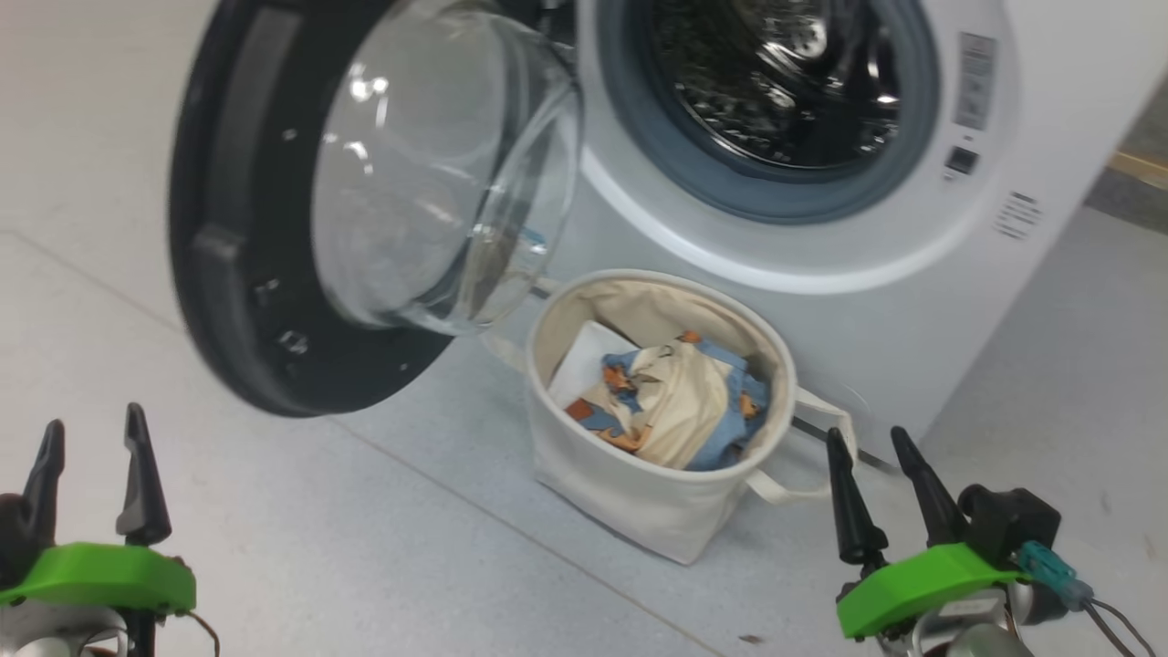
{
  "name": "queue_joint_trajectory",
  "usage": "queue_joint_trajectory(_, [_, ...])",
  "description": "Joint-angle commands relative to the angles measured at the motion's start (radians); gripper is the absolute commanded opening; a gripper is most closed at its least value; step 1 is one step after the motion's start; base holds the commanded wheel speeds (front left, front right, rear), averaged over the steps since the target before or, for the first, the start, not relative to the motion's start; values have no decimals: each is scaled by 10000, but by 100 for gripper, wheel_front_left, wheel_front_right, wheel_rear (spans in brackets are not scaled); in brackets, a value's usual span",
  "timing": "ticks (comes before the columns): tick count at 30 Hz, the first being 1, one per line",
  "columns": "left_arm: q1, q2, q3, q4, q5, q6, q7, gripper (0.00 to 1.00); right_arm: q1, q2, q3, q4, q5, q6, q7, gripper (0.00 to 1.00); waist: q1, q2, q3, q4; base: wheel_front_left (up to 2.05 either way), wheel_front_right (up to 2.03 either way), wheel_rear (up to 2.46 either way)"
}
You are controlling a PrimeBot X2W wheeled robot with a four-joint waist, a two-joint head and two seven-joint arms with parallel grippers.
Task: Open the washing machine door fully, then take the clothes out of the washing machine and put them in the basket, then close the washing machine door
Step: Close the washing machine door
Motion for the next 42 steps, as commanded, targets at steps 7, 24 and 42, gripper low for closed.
queue_joint_trajectory(7, [-421, 406, 577, -178, -115, -8, -212, 100, -416, -12, 382, -235, -9, 40, -124, 100, 0, 0, 19, 300, 0, 0, 0])
queue_joint_trajectory(24, [-478, 584, 1431, 131, -1713, -707, 256, 0, -233, 32, 319, -229, -105, 40, -124, 100, 0, 0, 3, 74, 0, 0, 0])
queue_joint_trajectory(42, [-4123, 1942, 4679, 4647, -9473, -1722, 6497, 0, -758, -850, 680, -737, -298, 40, 429, 100, 0, 0, 1277, -626, 0, 0, 0])
